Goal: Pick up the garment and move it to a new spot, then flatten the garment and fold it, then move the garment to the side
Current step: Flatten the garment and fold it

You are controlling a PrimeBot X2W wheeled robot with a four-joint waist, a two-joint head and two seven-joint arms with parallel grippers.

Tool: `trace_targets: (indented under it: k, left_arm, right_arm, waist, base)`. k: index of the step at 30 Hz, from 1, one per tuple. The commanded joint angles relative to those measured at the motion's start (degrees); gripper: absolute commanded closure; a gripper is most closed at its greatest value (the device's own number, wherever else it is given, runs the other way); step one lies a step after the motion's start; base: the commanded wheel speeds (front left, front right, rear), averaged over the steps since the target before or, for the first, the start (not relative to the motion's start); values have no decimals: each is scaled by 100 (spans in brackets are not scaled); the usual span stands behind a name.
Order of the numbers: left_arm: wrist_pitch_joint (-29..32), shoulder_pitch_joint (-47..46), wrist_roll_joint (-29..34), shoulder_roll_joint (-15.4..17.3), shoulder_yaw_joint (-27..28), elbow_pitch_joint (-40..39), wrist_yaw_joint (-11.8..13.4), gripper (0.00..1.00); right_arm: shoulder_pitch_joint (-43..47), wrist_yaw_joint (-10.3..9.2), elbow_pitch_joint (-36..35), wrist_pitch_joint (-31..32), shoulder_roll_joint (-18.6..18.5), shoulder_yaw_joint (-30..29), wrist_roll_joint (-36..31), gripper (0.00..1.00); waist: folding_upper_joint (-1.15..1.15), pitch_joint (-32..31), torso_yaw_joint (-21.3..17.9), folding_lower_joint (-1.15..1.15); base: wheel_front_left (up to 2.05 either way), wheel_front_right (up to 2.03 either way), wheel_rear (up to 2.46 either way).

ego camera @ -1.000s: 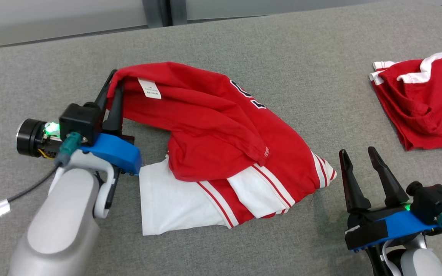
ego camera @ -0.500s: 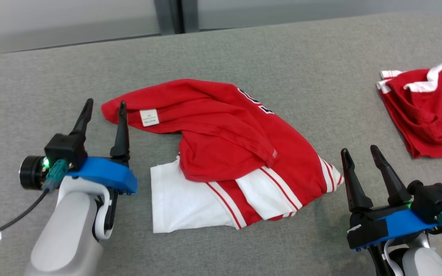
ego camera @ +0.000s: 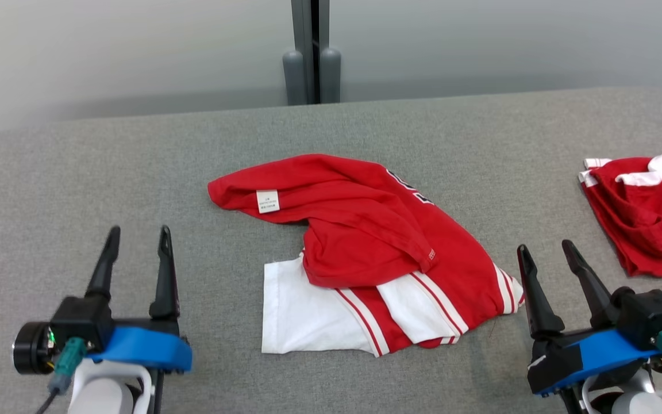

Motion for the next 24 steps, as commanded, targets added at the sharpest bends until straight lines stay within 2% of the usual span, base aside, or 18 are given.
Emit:
trace_targets:
  k: [1,10,24]
  left_arm:
    - [-26,64,21,33,-20,-56,11,0]
    - [115,627,94,107,-183,-351,95,0]
    - [128,465,123,64,-313,-430,134,0]
  right_arm:
    - [77,0,-22,25,-4,-15,-13,0]
    - [375,0,-142,146,-5,-35,-28,0]
    - [425,0,-303,256,-5,-28,0,0]
  waist:
    - [1,-63,-28,1]
    - [1,-346,-69,1]
    - [1,-325,-73,1]
  base:
    - [0,0,0]
    - [0,0,0]
    - [0,0,0]
